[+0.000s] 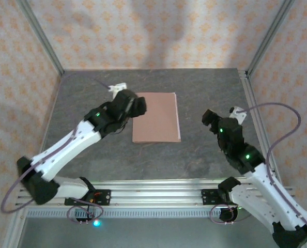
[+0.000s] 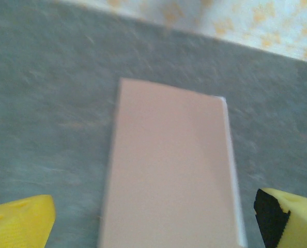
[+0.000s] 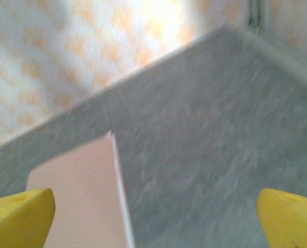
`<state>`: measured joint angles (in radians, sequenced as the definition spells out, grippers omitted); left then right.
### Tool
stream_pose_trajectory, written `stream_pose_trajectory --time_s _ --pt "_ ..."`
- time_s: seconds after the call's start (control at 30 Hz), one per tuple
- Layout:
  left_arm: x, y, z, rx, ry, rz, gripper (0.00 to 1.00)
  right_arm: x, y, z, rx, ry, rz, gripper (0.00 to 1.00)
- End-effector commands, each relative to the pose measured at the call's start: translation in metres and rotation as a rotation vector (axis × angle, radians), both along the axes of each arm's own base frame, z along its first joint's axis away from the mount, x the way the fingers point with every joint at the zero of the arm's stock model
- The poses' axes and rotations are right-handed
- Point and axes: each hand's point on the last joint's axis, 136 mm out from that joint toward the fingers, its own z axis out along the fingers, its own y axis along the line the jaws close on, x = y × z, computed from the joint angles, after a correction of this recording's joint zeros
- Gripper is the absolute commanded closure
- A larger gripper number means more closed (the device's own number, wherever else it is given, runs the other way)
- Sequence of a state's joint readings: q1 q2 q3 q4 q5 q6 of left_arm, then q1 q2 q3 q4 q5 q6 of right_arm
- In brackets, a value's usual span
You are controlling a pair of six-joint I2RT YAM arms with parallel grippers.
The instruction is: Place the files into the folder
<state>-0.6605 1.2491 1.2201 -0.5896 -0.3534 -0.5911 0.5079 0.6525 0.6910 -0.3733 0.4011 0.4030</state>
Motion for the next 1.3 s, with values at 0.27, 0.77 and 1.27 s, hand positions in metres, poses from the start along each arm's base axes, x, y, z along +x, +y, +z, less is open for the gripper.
stream_pose_trajectory --time_s 0.27,0.77,1.27 --pt "0.002 0.151 -0.097 0.427 -0.086 0.195 0.00 0.040 -0.053 -0.069 -0.333 -0.019 -0.201 0.00" --pt "0.044 0.192 -0.151 0.351 -0.129 0.261 0.00 0.091 -0.073 -0.127 -0.301 0.017 -0.141 0.00" --pt "0.049 0.198 -0.173 0.341 -0.166 0.280 0.00 0.125 -0.077 -0.165 -0.285 0.106 -0.069 0.00"
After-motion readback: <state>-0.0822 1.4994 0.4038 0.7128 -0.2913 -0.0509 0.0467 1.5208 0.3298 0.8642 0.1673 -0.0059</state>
